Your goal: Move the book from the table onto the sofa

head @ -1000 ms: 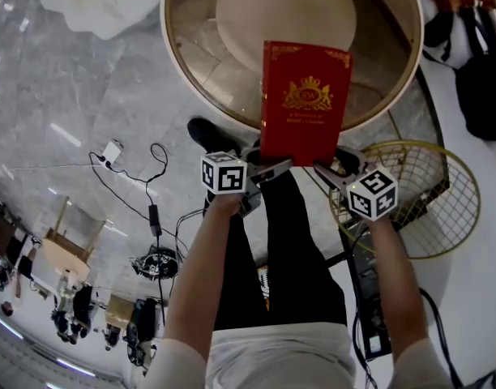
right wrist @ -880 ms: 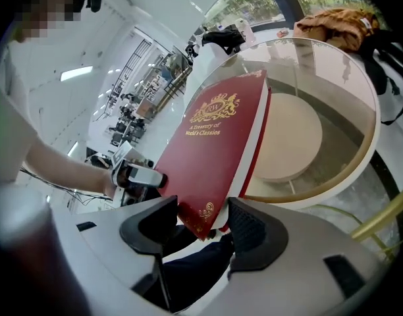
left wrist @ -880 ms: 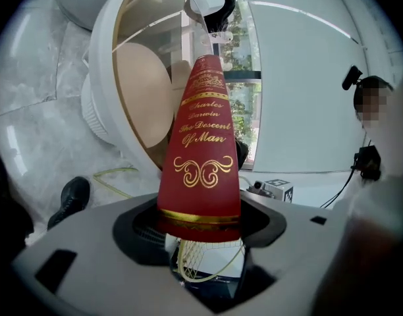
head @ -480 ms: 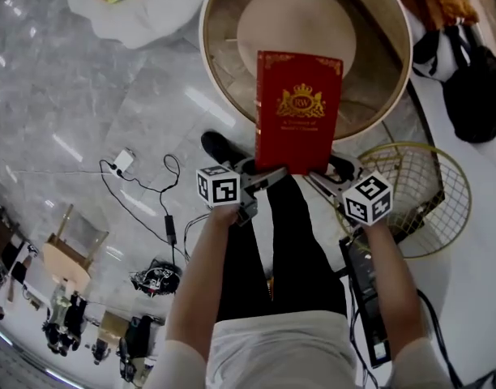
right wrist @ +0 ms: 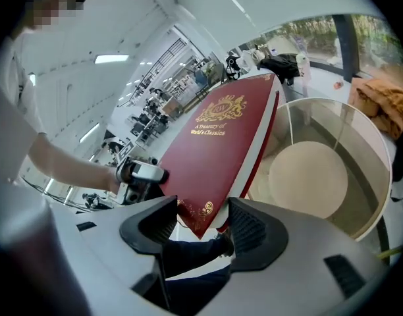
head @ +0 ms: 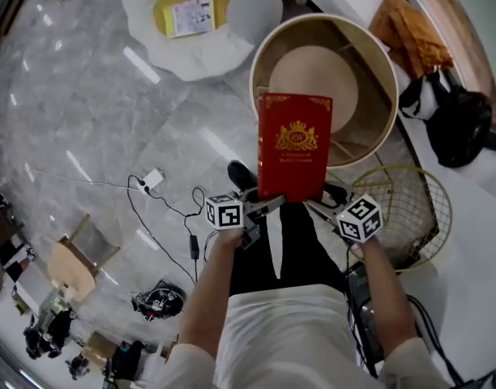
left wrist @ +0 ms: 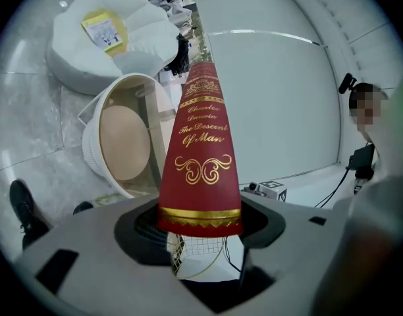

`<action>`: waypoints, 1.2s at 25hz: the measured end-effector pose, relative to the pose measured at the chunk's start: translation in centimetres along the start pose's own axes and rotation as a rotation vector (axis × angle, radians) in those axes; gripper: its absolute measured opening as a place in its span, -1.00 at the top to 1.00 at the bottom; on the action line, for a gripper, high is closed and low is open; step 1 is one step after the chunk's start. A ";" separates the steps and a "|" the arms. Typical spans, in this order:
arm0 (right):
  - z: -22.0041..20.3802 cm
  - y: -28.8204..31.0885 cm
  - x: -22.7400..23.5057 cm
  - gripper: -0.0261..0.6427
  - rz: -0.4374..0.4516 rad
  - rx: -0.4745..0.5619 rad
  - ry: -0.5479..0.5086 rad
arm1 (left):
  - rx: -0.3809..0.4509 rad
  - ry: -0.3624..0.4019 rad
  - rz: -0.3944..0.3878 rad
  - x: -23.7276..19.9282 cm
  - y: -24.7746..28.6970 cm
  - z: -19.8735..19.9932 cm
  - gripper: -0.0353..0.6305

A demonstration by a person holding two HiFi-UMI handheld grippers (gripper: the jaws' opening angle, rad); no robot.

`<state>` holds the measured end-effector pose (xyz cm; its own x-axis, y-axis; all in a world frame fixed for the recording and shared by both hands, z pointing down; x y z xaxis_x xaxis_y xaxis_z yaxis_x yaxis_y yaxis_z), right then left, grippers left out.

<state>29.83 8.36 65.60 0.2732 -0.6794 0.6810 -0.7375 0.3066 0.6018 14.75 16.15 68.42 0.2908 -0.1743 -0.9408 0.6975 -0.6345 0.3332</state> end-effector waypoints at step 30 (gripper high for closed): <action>16.1 2.7 -21.3 0.16 0.043 0.029 -0.181 | 0.185 0.078 -0.039 12.1 -22.9 7.5 0.12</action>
<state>12.05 12.96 46.02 0.1270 -0.7759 0.6179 -0.7646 0.3202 0.5593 -2.63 22.97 48.93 0.3207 -0.0925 -0.9427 0.5789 -0.7686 0.2723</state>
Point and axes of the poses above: the fingertips, and each gripper's own axes: y forward along the fingers, x to its right, z out of its top, the point moved 5 cm from there along -y, backward along the fingers, and after that the axes turned 6 degrees about z, right-handed, at the moved point
